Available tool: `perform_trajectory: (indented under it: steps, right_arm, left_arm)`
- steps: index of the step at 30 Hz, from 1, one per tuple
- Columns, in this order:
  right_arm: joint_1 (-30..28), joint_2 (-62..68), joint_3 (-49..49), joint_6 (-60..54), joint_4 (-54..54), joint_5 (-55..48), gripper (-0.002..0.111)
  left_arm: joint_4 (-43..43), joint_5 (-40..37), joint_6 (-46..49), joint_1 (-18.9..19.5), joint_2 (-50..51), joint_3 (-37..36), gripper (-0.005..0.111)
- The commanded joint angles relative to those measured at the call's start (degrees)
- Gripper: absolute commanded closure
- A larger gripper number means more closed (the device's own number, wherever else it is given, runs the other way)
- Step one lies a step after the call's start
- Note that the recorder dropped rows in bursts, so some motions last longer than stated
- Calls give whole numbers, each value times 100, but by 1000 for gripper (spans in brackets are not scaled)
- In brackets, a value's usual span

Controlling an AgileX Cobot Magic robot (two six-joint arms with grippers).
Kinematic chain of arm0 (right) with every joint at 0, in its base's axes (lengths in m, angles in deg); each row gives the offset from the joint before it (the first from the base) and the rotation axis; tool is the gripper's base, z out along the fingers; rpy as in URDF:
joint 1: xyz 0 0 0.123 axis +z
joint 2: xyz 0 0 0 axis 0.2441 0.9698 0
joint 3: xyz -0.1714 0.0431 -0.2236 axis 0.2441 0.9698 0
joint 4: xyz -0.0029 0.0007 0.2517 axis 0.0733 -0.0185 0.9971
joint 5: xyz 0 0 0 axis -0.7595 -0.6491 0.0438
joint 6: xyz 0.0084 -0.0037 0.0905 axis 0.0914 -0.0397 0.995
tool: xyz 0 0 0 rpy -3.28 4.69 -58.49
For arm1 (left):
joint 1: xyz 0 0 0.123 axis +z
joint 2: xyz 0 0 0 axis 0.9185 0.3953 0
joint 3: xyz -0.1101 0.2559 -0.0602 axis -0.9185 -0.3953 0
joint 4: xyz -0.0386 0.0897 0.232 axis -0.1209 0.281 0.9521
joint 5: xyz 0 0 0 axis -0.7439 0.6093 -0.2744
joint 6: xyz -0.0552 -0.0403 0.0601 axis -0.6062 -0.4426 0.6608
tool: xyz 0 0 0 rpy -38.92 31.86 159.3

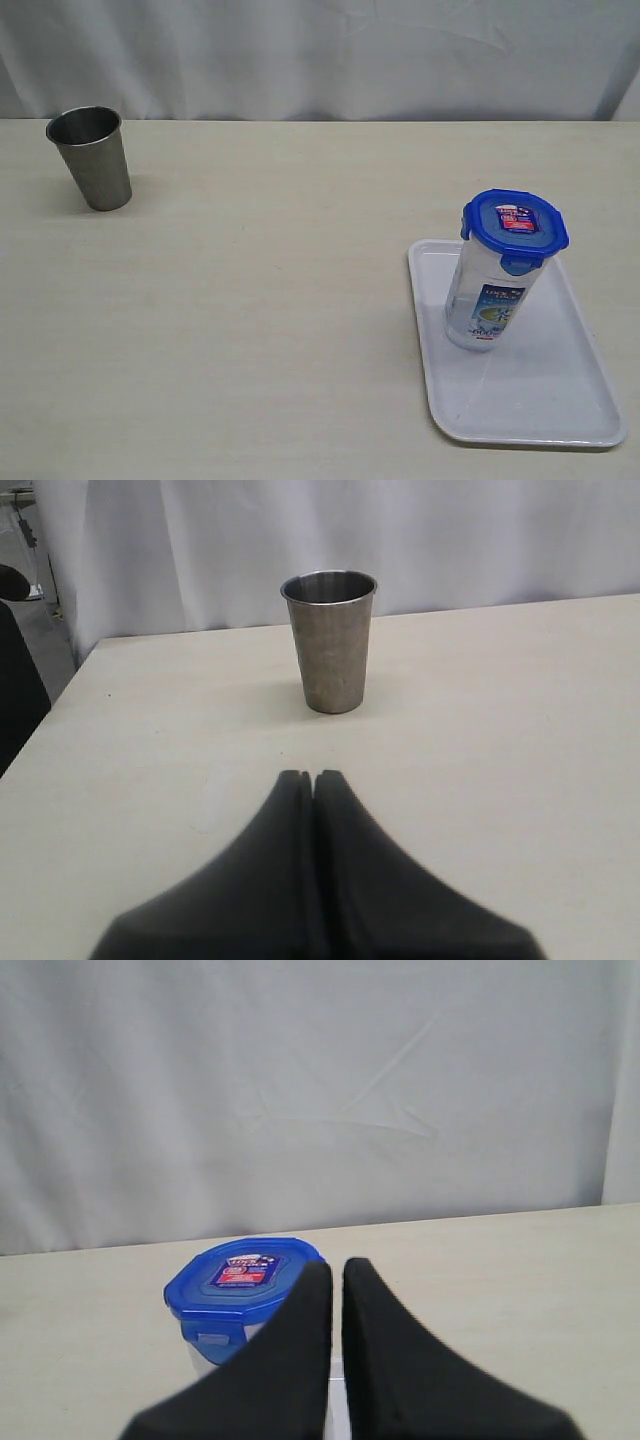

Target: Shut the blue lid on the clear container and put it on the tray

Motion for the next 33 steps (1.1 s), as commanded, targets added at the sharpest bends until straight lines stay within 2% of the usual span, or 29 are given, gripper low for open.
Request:
perform_trajectory:
  steps: [1, 6, 9, 12, 16, 18, 20, 28, 33]
  right_arm:
    - [7, -22, 20, -4, 10, 127, 104]
    - [7, -22, 20, 149, 279, 813, 104]
    - [7, -22, 20, 842, -401, 1240, 104]
    - [7, -22, 20, 2443, -2383, 1896, 104]
    - [7, -22, 20, 5635, -5722, 3174, 104]
    - [7, -22, 20, 6509, -6948, 3578, 104]
    - [7, -22, 20, 7116, -7654, 3827, 104]
    - [7, -22, 20, 7342, -8333, 3577, 104]
    - [7, -22, 20, 7316, -8484, 2570, 104]
  left_arm:
    - [-16, -20, 2, 13, -4, -19, 107]
    - [-16, -20, 2, 13, -4, -19, 107]
    - [-16, -20, 2, 13, -4, -19, 107]
    - [-16, -20, 2, 13, -4, -19, 107]
    - [-16, -20, 2, 13, -4, -19, 107]
    - [-16, -20, 2, 13, -4, -19, 107]
    - [-16, -20, 2, 13, -4, -19, 107]
    - [-16, -20, 2, 13, -4, -19, 107]
    - [-16, -20, 2, 13, -4, -19, 107]
